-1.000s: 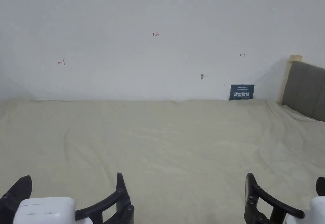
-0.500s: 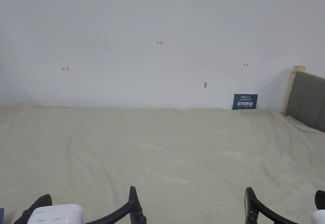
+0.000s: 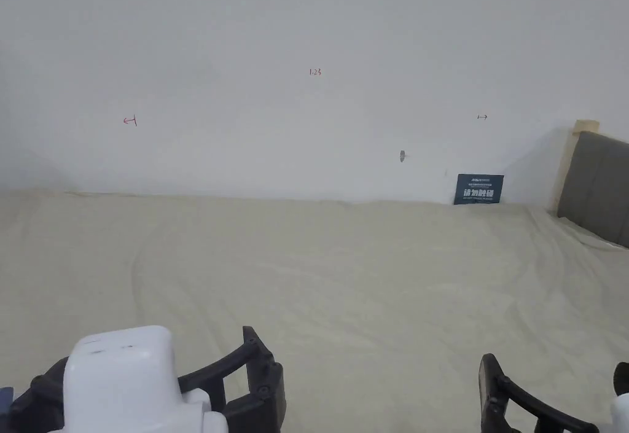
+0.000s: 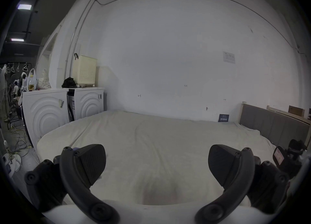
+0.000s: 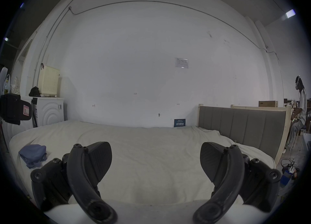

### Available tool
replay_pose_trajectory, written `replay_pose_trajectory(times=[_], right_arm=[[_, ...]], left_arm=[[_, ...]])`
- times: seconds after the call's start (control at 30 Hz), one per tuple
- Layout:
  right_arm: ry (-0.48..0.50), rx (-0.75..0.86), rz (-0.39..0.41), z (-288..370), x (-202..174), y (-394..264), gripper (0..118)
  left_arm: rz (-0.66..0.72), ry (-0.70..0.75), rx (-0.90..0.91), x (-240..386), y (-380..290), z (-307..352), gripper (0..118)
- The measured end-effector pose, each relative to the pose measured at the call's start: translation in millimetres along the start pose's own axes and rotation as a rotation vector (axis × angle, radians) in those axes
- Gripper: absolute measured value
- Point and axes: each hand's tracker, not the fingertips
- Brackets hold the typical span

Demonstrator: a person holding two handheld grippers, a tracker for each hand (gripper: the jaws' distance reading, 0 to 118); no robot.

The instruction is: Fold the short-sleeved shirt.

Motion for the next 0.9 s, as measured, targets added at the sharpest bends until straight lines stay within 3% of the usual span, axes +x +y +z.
replay_pose_trajectory(times=[0.33, 0.63, 0.9], right_arm=[[0.015, 0.002, 0.003, -1.3, -4.9, 1.4, 108], [0.024, -0.002, 0.001, -0.2, -6.1, 1.1, 107], [0.02, -0.005, -0.004, -0.2, -3.9, 2.2, 108]], left_arm=[[0.068, -0.03, -0.051, -4.4, -8.1, 1.2, 118], [0.02, -0.071, -0.079, -3.2, -10.9, 1.4, 118], [0.101, -0.141, -0.126, -4.4, -14.6, 5.4, 118]])
